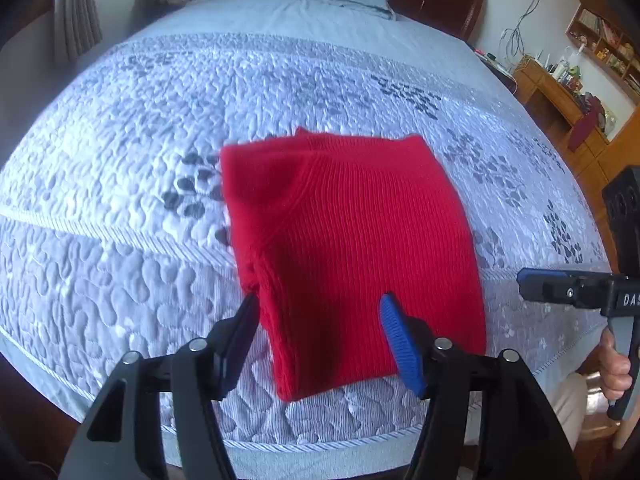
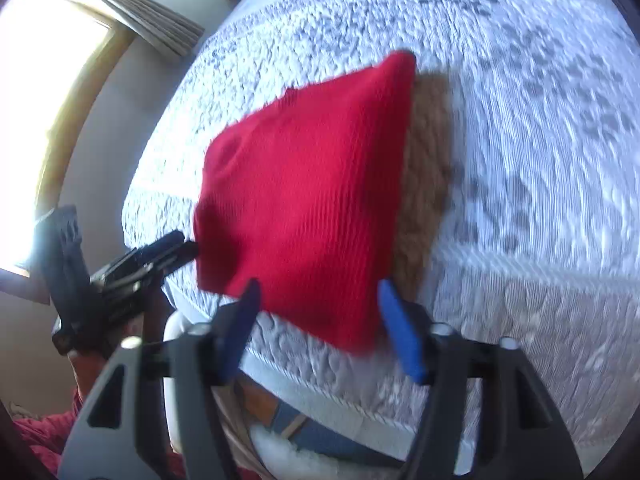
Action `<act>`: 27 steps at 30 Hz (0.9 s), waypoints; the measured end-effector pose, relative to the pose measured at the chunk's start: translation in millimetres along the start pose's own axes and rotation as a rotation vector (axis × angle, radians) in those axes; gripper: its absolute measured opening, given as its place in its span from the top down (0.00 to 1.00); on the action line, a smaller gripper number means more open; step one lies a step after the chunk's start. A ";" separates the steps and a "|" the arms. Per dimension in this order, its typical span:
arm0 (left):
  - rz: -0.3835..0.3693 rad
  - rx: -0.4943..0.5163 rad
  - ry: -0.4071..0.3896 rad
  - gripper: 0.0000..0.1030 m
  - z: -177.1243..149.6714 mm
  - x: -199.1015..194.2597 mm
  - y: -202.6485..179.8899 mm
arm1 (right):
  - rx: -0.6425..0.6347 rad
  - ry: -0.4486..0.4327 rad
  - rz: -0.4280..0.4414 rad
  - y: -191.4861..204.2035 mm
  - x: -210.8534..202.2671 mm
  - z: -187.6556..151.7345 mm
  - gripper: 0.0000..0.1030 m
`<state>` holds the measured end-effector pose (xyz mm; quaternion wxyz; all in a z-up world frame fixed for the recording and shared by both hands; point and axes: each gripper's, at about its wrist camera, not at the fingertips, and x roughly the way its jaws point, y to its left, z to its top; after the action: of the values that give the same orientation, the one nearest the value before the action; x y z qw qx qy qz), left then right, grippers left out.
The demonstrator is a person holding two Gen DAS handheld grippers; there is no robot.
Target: Fold small clothes
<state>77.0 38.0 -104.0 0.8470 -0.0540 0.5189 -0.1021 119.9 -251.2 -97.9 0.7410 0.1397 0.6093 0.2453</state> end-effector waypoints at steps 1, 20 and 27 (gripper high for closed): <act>0.005 0.004 -0.006 0.37 2.8 -0.4 -0.9 | 0.000 -0.004 -0.002 2.1 4.0 5.0 0.33; -0.071 -0.168 0.115 0.24 39.4 84.2 62.3 | 0.057 0.045 -0.048 -28.8 74.4 59.2 0.24; -0.219 -0.207 0.111 0.25 59.1 99.2 80.8 | 0.052 0.068 -0.032 -33.0 85.3 61.3 0.25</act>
<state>182.7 93.1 -179.2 0.7908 -0.1916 0.5636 -0.1424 197.5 -227.8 -172.4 0.7198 0.1404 0.6425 0.2221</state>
